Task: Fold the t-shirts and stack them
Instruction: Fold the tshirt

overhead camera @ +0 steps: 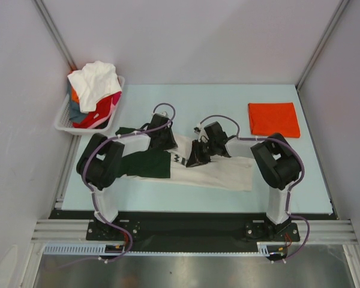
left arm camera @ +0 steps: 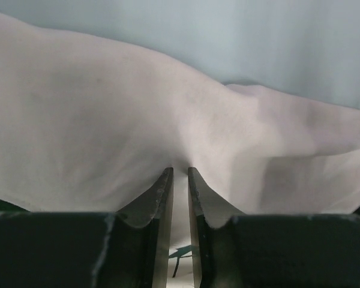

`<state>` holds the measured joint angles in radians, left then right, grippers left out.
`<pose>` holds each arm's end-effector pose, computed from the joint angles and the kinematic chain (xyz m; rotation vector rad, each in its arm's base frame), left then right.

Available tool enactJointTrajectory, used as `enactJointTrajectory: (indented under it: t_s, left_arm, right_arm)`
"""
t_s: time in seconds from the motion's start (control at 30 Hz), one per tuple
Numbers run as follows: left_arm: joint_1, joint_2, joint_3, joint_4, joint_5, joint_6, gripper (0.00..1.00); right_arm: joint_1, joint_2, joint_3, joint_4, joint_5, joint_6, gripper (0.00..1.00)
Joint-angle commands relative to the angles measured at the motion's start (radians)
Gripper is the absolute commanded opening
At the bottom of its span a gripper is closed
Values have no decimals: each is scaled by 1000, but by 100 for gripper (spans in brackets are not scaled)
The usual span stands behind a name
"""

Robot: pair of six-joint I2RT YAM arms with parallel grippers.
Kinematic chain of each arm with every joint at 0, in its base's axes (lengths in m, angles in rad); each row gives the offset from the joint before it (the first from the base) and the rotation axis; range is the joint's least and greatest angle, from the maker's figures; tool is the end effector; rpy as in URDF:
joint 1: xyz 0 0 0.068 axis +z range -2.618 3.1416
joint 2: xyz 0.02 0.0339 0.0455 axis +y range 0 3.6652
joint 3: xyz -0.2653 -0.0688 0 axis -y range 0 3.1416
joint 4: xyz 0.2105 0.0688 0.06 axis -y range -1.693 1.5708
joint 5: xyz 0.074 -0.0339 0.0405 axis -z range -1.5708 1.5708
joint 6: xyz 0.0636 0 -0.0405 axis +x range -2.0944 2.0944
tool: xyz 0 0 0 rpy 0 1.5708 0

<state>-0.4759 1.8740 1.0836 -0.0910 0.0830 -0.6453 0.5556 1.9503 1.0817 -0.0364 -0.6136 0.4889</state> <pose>0.3330 -0.1776 0.1533 -0.1772 2.5345 -0.5743 0.3017 0.2304 0.1389 -0.3744 2.6103 1.1719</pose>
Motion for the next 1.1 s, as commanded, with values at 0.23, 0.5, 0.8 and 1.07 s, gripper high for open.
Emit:
enactJointTrajectory:
  t_s: [0.23, 0.5, 0.8, 1.07]
  left_arm:
    - [-12, -99, -11, 59, -8, 26, 21]
    - [-13, -168, -111, 148, 11, 12, 21]
    - [-13, -105, -231, 250, 92, -45, 14]
    - [-23, -142, -300, 303, 75, -50, 10]
  right_arm:
    - [-83, -165, -92, 27, 34, 30, 19]
    - [-149, -142, -78, 85, 11, 62, 18]
    - [-178, -73, -181, 194, -9, 117, 14]
    - [-221, -79, -227, 231, -32, 134, 13]
